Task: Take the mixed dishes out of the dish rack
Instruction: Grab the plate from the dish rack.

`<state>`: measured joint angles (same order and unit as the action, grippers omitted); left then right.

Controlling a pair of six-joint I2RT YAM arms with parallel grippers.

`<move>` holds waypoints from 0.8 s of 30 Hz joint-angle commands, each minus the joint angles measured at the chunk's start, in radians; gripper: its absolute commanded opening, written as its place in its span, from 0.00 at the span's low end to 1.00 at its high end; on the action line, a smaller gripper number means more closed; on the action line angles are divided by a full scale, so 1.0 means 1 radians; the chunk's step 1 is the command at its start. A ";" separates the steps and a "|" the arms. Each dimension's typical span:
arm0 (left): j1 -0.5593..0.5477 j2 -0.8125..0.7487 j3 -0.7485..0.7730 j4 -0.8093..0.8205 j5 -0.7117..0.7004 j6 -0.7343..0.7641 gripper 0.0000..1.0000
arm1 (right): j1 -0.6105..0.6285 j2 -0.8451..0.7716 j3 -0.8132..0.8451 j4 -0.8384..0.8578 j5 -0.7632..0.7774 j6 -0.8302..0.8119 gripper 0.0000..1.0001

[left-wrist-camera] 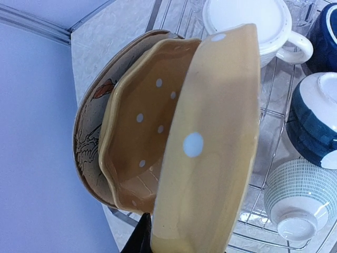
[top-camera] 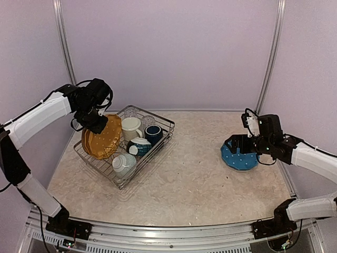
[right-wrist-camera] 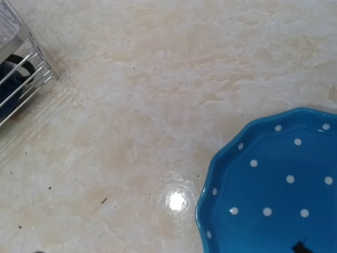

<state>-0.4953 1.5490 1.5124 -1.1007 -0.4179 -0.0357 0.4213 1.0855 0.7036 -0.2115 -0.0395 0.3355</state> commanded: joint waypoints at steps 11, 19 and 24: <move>-0.059 -0.083 0.112 0.057 -0.082 -0.018 0.00 | 0.012 -0.016 -0.018 0.052 -0.030 0.032 1.00; -0.045 -0.090 0.173 0.056 -0.035 -0.027 0.00 | 0.013 -0.010 -0.017 0.066 -0.039 0.041 1.00; -0.013 -0.092 0.245 0.019 0.033 -0.087 0.00 | 0.012 -0.002 -0.014 0.068 -0.050 0.045 1.00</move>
<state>-0.5327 1.5055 1.6669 -1.1397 -0.4282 -0.0563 0.4213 1.0840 0.6945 -0.1581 -0.0731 0.3683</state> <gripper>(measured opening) 0.175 0.997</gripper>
